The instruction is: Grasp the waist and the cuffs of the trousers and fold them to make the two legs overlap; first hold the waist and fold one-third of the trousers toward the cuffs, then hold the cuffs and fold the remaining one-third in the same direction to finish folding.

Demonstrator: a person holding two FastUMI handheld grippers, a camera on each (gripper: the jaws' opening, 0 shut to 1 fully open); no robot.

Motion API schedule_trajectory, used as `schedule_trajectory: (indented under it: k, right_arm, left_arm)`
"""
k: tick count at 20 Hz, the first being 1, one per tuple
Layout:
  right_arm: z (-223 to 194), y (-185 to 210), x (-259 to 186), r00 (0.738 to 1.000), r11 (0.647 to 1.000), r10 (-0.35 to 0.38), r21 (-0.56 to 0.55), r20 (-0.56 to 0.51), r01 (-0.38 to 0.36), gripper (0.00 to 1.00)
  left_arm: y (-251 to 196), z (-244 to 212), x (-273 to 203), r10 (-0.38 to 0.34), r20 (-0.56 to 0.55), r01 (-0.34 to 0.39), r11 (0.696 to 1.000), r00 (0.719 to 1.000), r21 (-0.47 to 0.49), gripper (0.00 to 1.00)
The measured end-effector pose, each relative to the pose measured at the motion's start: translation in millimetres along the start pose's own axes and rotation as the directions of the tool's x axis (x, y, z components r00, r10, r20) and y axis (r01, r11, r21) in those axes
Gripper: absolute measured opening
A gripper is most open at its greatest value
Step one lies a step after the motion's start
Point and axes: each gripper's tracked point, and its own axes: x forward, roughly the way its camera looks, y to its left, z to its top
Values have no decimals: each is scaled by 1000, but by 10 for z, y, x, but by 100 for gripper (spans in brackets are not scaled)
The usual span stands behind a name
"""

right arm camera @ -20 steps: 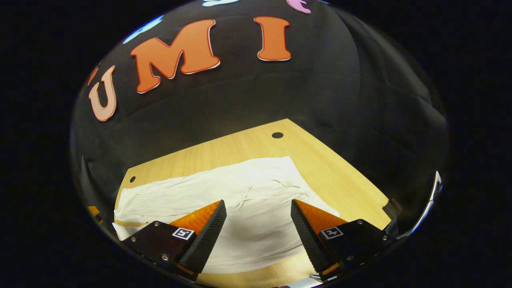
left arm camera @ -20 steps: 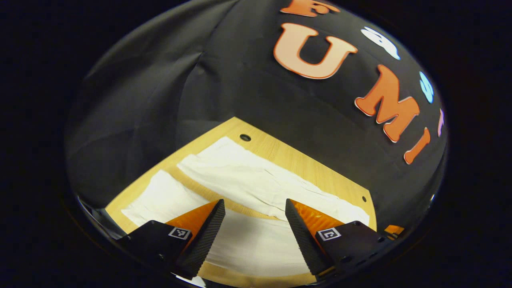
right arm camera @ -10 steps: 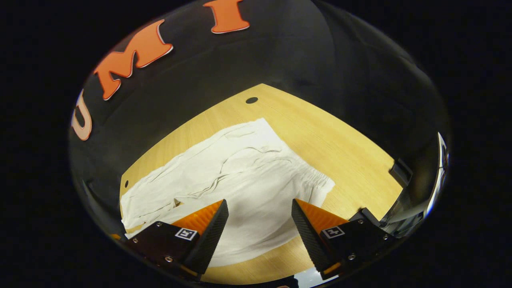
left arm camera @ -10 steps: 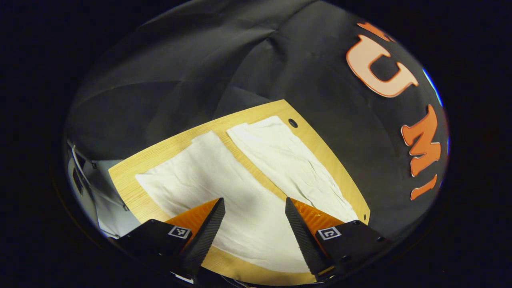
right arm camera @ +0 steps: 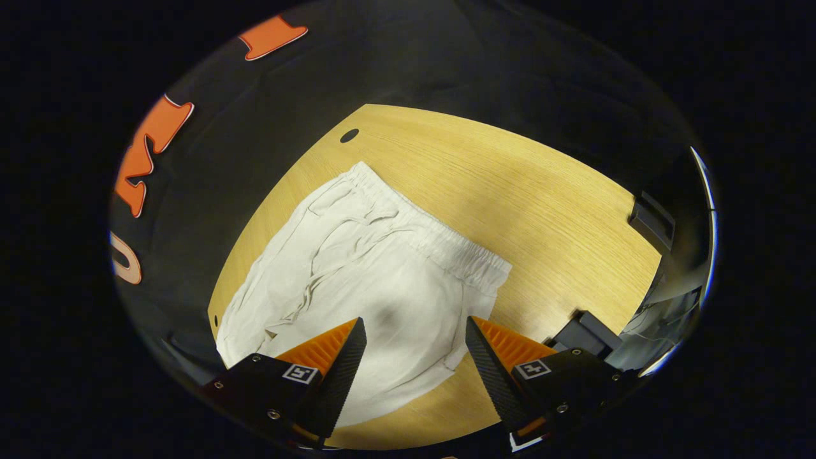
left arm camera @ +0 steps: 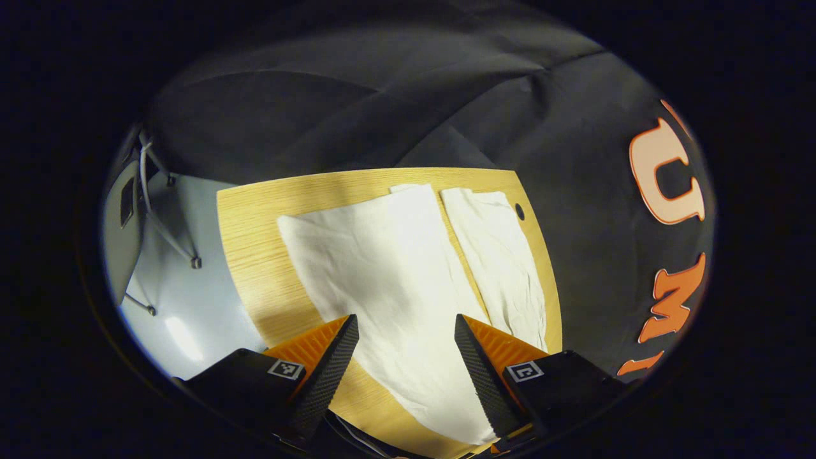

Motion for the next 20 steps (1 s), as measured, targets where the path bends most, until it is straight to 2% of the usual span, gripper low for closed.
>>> schedule_trajectory:
  k: [4,8,9,10,14,15,16,19,20]
  right_arm:
    - [-57,-34,72,1000,1000,-7,24,-28,7,96]
    - [-90,-50,103,999,999,-31,27,-34,32,96]
    - [-99,-33,99,999,999,-33,29,-31,34,96]
    - [-96,-24,103,999,999,-34,33,-29,35,96]
    - [-126,-9,130,998,998,-49,40,-28,50,96]
    - [-125,-19,139,998,998,-52,41,-25,53,96]
    - [-124,-36,153,998,997,-60,46,-24,61,96]
    - [-129,-78,176,997,995,-67,74,-23,69,96]
    - [-119,-98,186,997,994,-69,81,-21,71,96]
  left_arm:
    - [315,3,80,39,-25,-40,998,999,-58,99]
    - [554,68,214,56,-51,-60,995,997,-77,100]
    - [526,110,246,32,-45,-36,996,998,-88,100]
    - [506,164,293,16,-36,-19,996,999,-91,94]
    - [371,316,482,-43,-29,39,993,999,-113,90]
    - [352,336,503,-53,-35,49,993,998,-111,87]
    - [331,333,538,-59,-43,54,993,997,-101,78]
    - [319,370,564,-57,-63,53,997,996,-62,64]
    - [325,360,597,-54,-65,51,997,996,-53,55]
